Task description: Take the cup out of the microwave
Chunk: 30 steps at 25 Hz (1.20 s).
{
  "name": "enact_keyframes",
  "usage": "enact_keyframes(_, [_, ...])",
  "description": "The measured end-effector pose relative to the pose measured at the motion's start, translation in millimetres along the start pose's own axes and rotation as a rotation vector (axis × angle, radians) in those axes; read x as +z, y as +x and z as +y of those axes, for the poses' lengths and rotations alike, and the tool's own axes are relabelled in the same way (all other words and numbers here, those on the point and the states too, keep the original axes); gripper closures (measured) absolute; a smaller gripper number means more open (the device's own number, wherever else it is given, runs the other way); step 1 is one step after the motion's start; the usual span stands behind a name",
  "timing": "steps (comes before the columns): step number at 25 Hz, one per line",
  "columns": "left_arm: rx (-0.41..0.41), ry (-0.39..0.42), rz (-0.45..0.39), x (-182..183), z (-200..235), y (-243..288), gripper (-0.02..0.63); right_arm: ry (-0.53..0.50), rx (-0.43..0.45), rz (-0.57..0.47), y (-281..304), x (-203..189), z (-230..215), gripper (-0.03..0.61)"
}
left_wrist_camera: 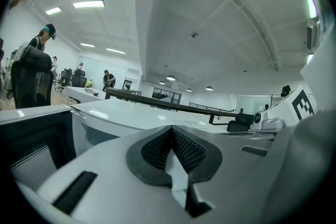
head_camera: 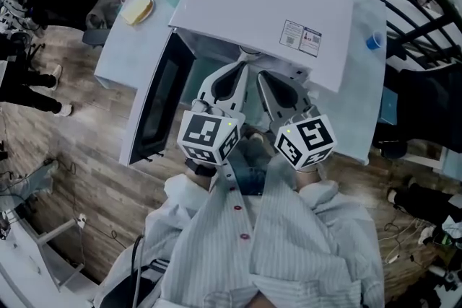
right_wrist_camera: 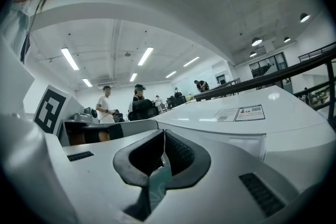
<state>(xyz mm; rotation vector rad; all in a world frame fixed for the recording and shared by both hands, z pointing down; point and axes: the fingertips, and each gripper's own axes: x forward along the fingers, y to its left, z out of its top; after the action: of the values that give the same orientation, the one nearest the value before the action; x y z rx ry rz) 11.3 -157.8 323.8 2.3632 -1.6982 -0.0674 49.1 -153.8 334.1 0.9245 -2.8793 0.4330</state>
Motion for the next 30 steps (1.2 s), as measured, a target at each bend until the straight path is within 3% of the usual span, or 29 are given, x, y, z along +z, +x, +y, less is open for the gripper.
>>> enact_keyframes(18, [-0.051, -0.001, 0.107, -62.2, 41.0, 27.3, 0.604, 0.079, -0.085, 0.049, 30.5, -51.8, -21.6, 0.541])
enact_keyframes(30, [-0.102, 0.008, 0.132, -96.8, 52.6, 40.2, 0.602, 0.108, -0.126, 0.042, 37.0, -72.0, -21.8, 0.541])
